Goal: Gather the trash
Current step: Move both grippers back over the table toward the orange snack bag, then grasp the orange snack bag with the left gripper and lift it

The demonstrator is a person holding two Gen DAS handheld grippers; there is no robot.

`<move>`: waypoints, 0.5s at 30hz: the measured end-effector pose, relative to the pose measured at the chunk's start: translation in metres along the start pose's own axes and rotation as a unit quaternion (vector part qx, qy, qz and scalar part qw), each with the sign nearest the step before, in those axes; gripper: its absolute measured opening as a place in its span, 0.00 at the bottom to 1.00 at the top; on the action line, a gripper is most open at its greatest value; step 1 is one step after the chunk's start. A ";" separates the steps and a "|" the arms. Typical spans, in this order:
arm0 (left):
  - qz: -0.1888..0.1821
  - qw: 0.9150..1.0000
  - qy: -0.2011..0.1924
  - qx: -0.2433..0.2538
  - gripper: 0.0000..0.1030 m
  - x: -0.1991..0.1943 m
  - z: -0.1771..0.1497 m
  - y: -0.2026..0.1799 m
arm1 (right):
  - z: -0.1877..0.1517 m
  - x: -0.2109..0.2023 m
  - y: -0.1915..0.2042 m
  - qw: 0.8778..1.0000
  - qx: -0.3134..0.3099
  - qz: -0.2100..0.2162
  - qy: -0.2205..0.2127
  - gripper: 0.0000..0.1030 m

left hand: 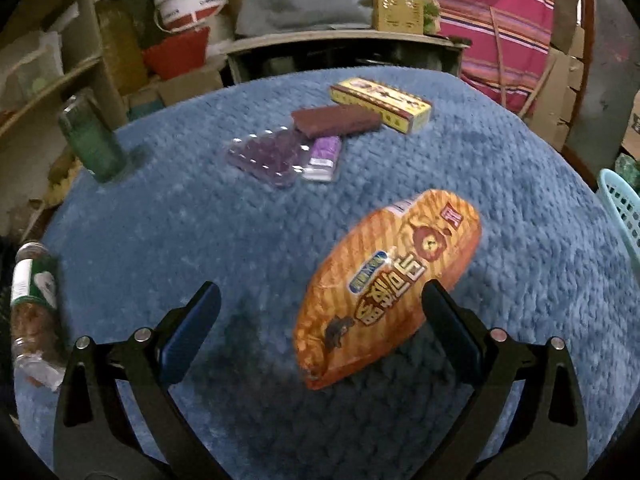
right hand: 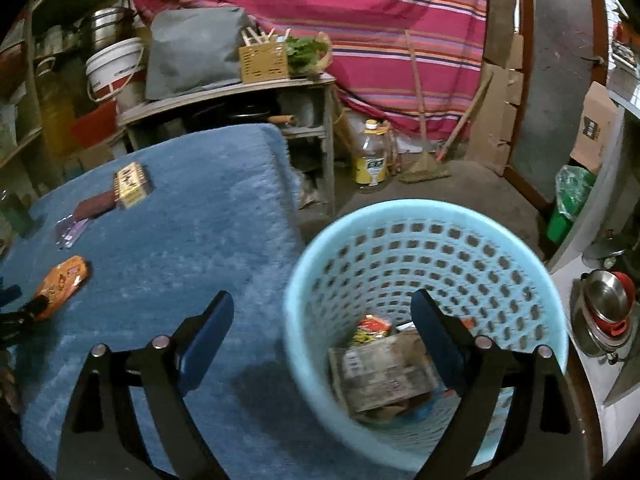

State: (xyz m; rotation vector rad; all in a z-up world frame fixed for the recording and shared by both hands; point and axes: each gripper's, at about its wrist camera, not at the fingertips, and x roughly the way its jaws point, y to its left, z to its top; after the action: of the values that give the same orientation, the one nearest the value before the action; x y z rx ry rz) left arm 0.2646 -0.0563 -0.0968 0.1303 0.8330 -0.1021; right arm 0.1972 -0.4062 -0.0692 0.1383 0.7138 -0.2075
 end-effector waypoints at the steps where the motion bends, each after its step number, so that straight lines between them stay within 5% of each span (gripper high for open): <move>1: -0.004 1.000 0.002 0.004 0.91 0.001 0.000 -0.003 | 0.000 0.000 0.007 1.000 -0.005 0.002 0.001 0.86; 4: -0.027 0.999 0.014 0.036 0.72 0.006 0.000 -0.016 | 0.000 0.001 0.025 1.000 -0.020 0.007 0.002 0.86; 8: -0.045 0.997 0.015 0.055 0.59 0.009 0.002 -0.024 | 0.002 0.002 0.048 0.999 -0.032 0.016 0.001 0.86; 11: -0.064 0.997 0.012 0.052 0.35 0.008 0.002 -0.024 | 0.003 0.006 0.062 0.999 -0.037 0.024 0.003 0.86; 15: -0.063 0.996 -0.006 0.055 0.15 0.005 0.006 -0.022 | 0.005 0.014 0.084 0.998 -0.051 0.030 0.006 0.86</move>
State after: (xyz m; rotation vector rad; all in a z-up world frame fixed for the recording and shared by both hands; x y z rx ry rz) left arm 0.2692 -0.0789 -0.0976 0.1806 0.8229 -0.2674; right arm 0.2301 -0.3274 -0.0697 0.0645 0.7305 -0.1133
